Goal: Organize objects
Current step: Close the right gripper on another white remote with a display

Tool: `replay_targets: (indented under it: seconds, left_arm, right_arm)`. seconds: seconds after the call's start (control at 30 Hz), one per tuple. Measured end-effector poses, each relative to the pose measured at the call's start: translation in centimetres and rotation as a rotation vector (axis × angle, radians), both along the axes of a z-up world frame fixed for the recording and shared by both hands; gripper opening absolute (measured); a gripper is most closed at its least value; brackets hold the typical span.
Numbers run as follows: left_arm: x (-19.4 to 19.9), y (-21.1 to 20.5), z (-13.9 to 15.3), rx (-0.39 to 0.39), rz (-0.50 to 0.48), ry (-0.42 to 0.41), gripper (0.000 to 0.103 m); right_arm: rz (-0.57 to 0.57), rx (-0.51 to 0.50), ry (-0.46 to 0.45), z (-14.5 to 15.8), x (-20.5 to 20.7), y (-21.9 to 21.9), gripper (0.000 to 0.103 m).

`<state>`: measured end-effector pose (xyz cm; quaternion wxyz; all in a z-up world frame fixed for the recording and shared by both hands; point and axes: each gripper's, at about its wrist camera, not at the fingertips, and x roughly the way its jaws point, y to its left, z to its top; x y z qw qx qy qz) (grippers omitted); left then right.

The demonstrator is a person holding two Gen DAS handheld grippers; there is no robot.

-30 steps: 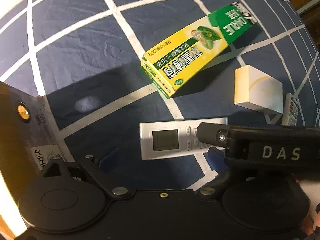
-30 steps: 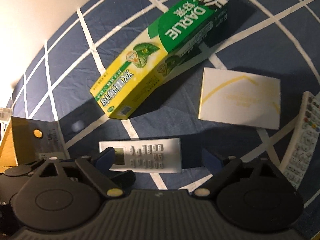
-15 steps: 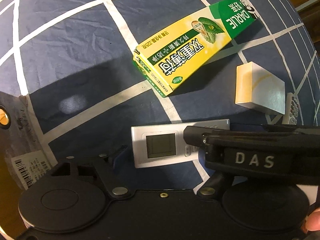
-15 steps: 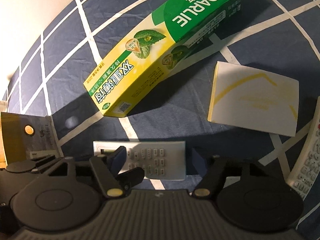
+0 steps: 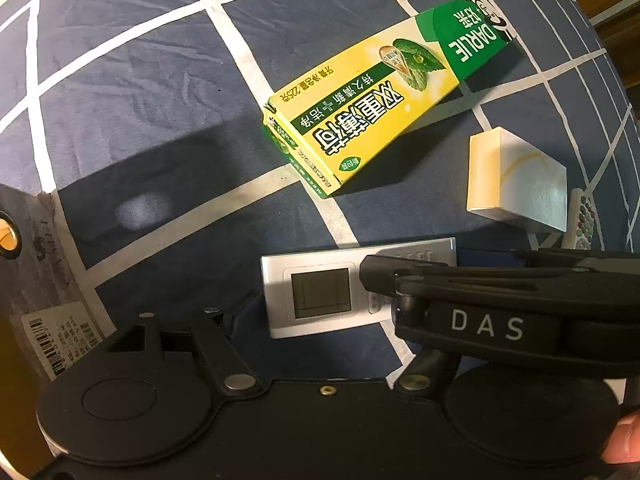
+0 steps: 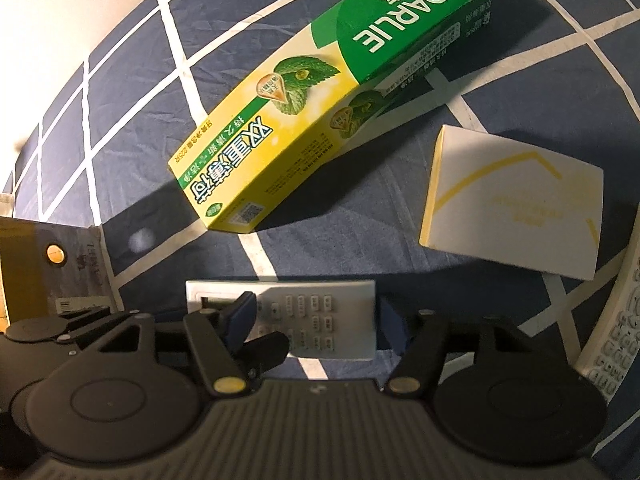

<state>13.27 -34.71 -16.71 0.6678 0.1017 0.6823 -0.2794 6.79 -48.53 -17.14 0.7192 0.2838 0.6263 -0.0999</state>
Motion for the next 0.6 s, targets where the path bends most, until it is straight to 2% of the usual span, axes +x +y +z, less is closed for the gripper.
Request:
replay_targets:
  seconds: [0.23, 0.6]
  left_arm:
    - [-0.5, 0.0, 1.5, -0.001, 0.011, -0.032, 0.068]
    - [-2.8, 1.6, 6.8, -0.013, 0.043, -0.133, 0.068]
  right_arm:
    - [0.009, -0.001, -0.029, 1.4, -0.4, 0.0, 0.065]
    - [0.04, -0.018, -0.135, 6.5, -1.9, 1.7, 0.065]
